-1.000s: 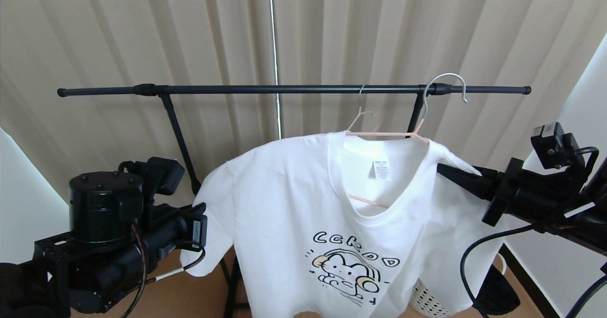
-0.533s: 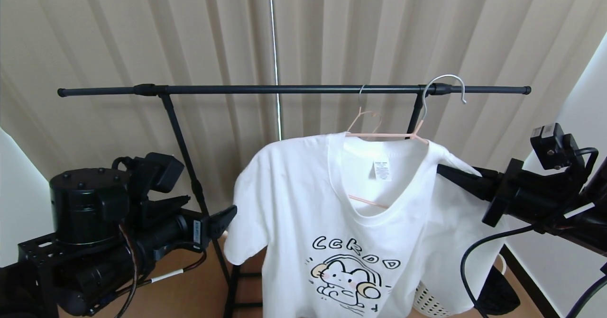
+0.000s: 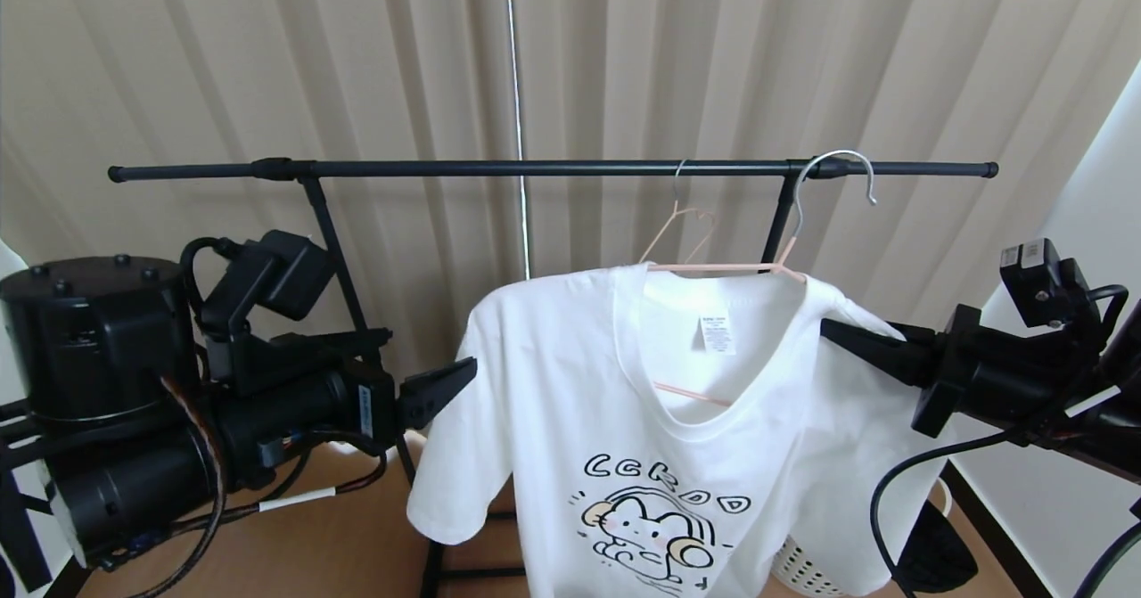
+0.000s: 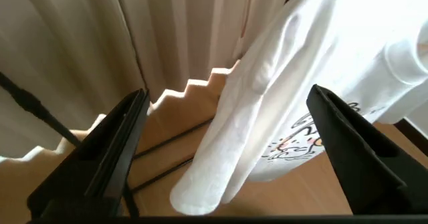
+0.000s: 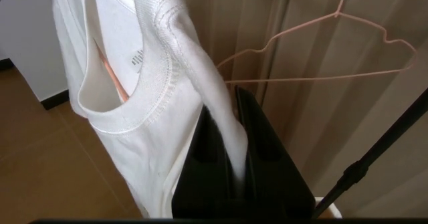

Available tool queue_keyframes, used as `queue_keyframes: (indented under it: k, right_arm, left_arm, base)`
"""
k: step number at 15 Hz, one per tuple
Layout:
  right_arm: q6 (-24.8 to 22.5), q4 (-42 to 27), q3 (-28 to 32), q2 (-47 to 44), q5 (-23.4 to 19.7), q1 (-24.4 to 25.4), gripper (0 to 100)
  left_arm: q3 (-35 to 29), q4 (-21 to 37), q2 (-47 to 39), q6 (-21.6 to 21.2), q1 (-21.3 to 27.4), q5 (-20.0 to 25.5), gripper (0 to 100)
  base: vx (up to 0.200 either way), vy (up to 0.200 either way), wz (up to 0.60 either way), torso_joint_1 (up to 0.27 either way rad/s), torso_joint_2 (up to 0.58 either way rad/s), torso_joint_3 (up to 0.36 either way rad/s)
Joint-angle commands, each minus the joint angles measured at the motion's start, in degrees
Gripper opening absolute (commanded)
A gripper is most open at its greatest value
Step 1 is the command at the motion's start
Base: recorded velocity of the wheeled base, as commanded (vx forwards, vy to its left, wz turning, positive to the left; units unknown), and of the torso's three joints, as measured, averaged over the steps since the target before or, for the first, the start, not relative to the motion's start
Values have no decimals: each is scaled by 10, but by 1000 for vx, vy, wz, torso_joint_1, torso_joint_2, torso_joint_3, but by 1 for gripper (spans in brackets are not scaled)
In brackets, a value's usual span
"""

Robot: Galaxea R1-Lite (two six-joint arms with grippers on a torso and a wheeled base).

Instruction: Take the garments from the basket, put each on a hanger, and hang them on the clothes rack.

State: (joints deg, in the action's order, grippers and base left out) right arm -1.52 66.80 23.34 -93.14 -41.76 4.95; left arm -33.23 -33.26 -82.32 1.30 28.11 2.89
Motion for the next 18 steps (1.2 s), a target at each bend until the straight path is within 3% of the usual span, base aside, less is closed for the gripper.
queue_keyframes:
  k: [1, 5, 10, 15, 18]
  right_arm:
    - [-1, 0, -1, -1, -6, 0, 0]
    - [-1, 0, -11, 2, -27, 0, 0]
    - [-1, 0, -17, 0, -39, 1, 0]
    - [-4, 0, -21, -1, -39, 5, 0]
    - [-4, 0, -22, 0, -39, 5, 0]
  left_arm:
    - [-78, 74, 25, 0, 1, 51, 100]
    - [-221, 210, 14, -8, 1, 132, 100]
    - [-352, 349, -50, -86, 2, 231, 100]
    - [-521, 534, -139, -232, 37, 241, 100]
    - [-582, 582, -186, -293, 54, 241, 100]
  base:
    - [0, 0, 0, 0, 0, 0]
    - [0, 0, 0, 0, 0, 0]
    - [0, 0, 0, 0, 0, 0]
    - [0, 0, 0, 0, 0, 0]
    - [0, 0, 0, 0, 0, 0]
